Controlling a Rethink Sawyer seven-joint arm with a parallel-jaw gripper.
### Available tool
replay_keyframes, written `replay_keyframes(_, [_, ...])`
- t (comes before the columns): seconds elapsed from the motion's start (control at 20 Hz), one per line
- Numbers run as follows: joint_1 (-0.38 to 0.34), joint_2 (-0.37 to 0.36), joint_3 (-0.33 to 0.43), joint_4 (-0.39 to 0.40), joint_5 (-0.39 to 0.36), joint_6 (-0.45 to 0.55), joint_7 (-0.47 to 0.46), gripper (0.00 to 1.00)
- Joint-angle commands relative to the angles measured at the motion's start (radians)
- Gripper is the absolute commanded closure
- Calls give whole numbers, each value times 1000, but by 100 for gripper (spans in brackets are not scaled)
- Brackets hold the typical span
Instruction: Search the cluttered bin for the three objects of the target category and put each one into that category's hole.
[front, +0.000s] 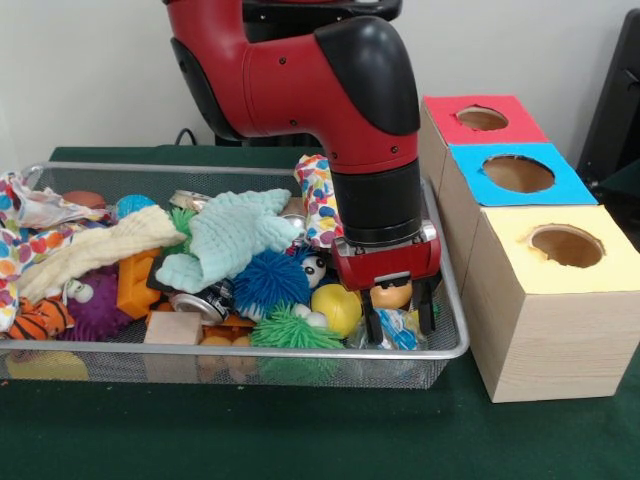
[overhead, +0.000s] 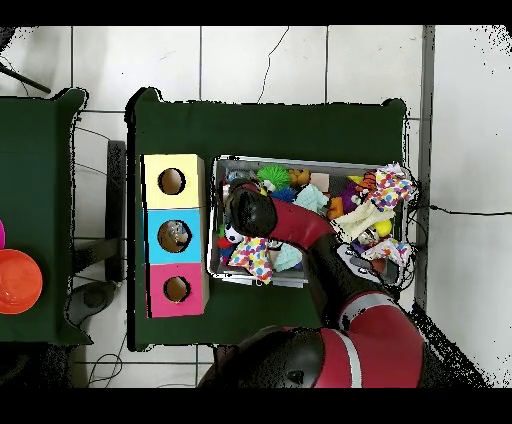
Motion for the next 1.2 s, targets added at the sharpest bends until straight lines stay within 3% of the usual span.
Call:
replay_keyframes(0.05, [16, 23, 30, 28, -56, -33, 141, 0])
replay_keyframes(1.2, [60, 24, -6, -11, -36, 1, 135, 0])
